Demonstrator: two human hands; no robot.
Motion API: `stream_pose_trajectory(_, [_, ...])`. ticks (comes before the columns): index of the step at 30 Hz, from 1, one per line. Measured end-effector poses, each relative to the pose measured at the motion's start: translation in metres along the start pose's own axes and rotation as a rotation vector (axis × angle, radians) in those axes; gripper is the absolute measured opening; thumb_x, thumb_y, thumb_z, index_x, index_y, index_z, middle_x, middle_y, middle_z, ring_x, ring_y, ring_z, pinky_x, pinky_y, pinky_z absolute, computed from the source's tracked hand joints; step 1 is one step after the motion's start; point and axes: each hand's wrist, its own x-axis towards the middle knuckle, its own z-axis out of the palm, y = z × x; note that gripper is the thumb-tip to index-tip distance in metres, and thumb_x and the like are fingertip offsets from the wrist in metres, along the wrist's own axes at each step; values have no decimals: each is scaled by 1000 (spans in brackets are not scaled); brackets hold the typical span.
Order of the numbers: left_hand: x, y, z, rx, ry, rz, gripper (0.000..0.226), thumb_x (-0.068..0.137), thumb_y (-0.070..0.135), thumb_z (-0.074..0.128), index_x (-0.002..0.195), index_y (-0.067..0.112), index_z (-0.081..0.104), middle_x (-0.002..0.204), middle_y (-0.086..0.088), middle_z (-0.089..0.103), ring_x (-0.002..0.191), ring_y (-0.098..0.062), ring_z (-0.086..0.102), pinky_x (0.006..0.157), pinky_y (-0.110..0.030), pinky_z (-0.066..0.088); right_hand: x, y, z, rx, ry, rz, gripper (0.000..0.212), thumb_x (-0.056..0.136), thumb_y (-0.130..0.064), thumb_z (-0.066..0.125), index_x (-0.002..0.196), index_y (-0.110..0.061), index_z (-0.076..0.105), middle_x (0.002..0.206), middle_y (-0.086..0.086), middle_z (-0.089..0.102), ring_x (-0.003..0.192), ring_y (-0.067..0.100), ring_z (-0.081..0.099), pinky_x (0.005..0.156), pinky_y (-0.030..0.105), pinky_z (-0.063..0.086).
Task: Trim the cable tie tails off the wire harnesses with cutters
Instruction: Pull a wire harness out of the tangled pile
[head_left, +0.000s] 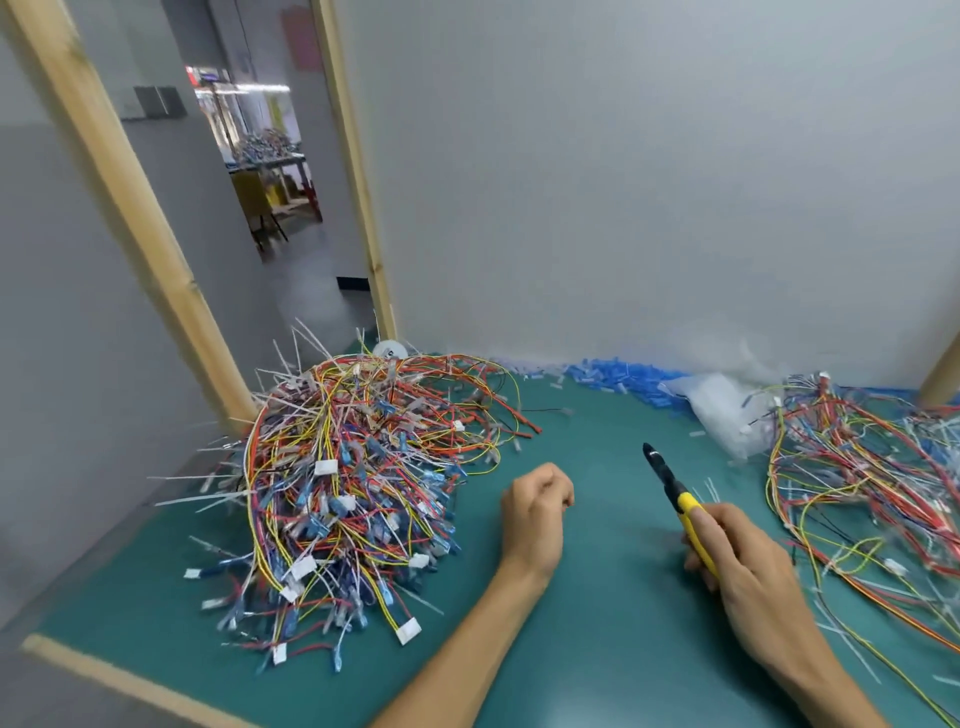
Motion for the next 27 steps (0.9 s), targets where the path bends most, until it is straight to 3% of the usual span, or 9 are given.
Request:
stream_pose_trajectory(7, [-5, 2, 1, 72, -12, 64, 31, 85, 2, 59, 61, 19, 54, 43, 9, 33, 47, -7, 29, 48, -24, 19, 0, -11, -1, -56, -28, 41, 40, 85, -62, 59, 94, -24, 67, 70, -1, 69, 61, 19, 56, 63, 40, 44])
stream_pose_trajectory(10, [-1, -4, 4, 104, 54, 74, 27, 83, 10, 57, 61, 23, 51, 44, 10, 39, 47, -7, 33, 49, -26, 24, 1, -1, 3, -148, -11, 41, 38, 81, -63, 68, 111, -40, 62, 75, -11, 66, 68, 9, 59, 61, 35, 44])
stream_pose_trajectory(12, [1, -10, 4, 244, 122, 166, 19, 84, 18, 56, 67, 24, 51, 53, 11, 47, 54, -8, 39, 55, -32, 29, 2, 7, 4, -168, 14, 34, 50, 84, -69, 74, 121, -38, 59, 82, -14, 68, 76, 8, 62, 63, 27, 46])
stream_pose_trajectory(14, [-1, -10, -1, 470, 195, 368, 8, 86, 20, 58, 84, 28, 58, 78, 13, 58, 74, -10, 52, 67, -34, 40, 2, 9, 4, -185, 18, 53, 61, 81, -77, 64, 125, -35, 60, 87, -13, 69, 80, 8, 63, 64, 20, 47])
stream_pose_trajectory(17, [2, 0, -15, 828, 361, 632, 41, 81, 17, 63, 122, 22, 64, 128, 0, 59, 120, -23, 55, 95, -41, 44, 1, 3, -1, -141, 8, 99, 77, 76, -87, 55, 130, -33, 60, 88, -10, 70, 82, 14, 65, 68, 28, 48])
stream_pose_trajectory(20, [10, 11, -34, 1046, 531, 514, 69, 76, 19, 58, 146, 15, 54, 159, -19, 39, 154, -36, 29, 120, -48, 26, 0, 2, -2, -126, -12, 81, 61, 83, -78, 66, 126, -35, 61, 81, -7, 67, 75, 18, 62, 68, 30, 46])
stream_pose_trajectory(22, [12, 12, -44, 1168, 489, 347, 74, 74, 26, 62, 146, 11, 52, 158, -25, 38, 152, -42, 28, 124, -52, 20, -4, 2, -1, -147, -60, 30, 42, 88, -64, 66, 119, -37, 63, 79, -7, 66, 71, 15, 60, 65, 28, 44])
stream_pose_trajectory(24, [12, 12, -44, 1186, 414, 239, 67, 74, 30, 64, 137, 11, 57, 146, -21, 49, 138, -39, 43, 120, -52, 25, -3, -2, -1, -144, -68, 11, 35, 88, -58, 63, 113, -34, 65, 77, -1, 65, 69, 18, 59, 64, 31, 44])
stream_pose_trajectory(27, [7, 11, -39, 1177, 344, 246, 53, 76, 28, 65, 127, 13, 62, 128, -13, 58, 113, -31, 58, 108, -48, 36, -8, -9, -3, -87, -89, 18, 33, 89, -55, 63, 107, -28, 66, 75, 8, 62, 71, 35, 56, 66, 44, 42])
